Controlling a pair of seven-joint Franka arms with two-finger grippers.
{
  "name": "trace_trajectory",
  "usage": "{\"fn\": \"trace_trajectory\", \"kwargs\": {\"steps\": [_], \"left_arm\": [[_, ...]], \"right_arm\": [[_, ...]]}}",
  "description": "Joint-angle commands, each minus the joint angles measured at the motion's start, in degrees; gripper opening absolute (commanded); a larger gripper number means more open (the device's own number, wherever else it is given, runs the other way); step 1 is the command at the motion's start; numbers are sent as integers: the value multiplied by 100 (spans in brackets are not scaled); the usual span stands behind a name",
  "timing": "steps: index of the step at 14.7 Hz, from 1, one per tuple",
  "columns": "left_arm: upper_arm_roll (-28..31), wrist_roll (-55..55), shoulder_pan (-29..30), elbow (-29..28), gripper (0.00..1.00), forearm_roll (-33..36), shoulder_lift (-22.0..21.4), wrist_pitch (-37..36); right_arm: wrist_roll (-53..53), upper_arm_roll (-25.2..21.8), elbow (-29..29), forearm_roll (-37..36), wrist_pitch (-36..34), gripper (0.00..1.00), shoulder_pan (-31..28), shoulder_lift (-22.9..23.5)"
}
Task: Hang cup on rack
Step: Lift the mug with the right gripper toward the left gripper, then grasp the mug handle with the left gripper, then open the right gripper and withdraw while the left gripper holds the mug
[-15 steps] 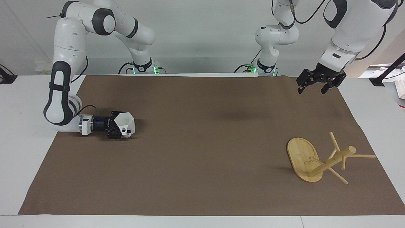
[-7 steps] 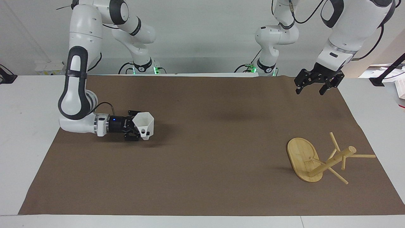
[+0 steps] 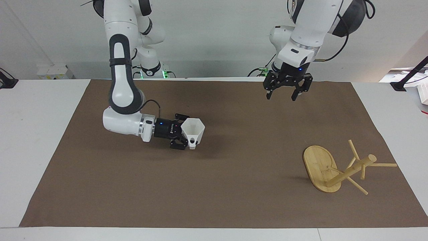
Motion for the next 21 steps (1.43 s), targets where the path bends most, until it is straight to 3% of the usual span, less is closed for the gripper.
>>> {"fn": "trace_trajectory", "kwargs": {"steps": [1, 5, 15, 16, 18, 20, 21], "left_arm": [[83, -730, -280, 394, 99, -15, 556, 241], [74, -1400, -359, 870, 99, -129, 979, 249], [65, -1849, -737, 580, 97, -490, 1102, 618], [65, -1884, -737, 537, 86, -499, 1111, 680], [65, -2347, -781, 458, 21, -673, 1111, 768], [74, -2551, -921, 221, 2, -683, 1085, 1170], [74, -2552, -931, 150, 0, -683, 1076, 1286]], "right_arm": [[261, -27, -162, 93, 723, 20, 467, -416], [279, -27, -180, 392, 1095, 20, 881, -452], [279, -27, -180, 419, 1104, 21, 882, -452], [279, -27, -180, 419, 1104, 21, 881, -452], [279, -27, -180, 419, 1104, 21, 873, -452], [279, -27, -180, 419, 1104, 21, 873, -452], [287, -27, -180, 419, 1112, 21, 873, -452]]}}
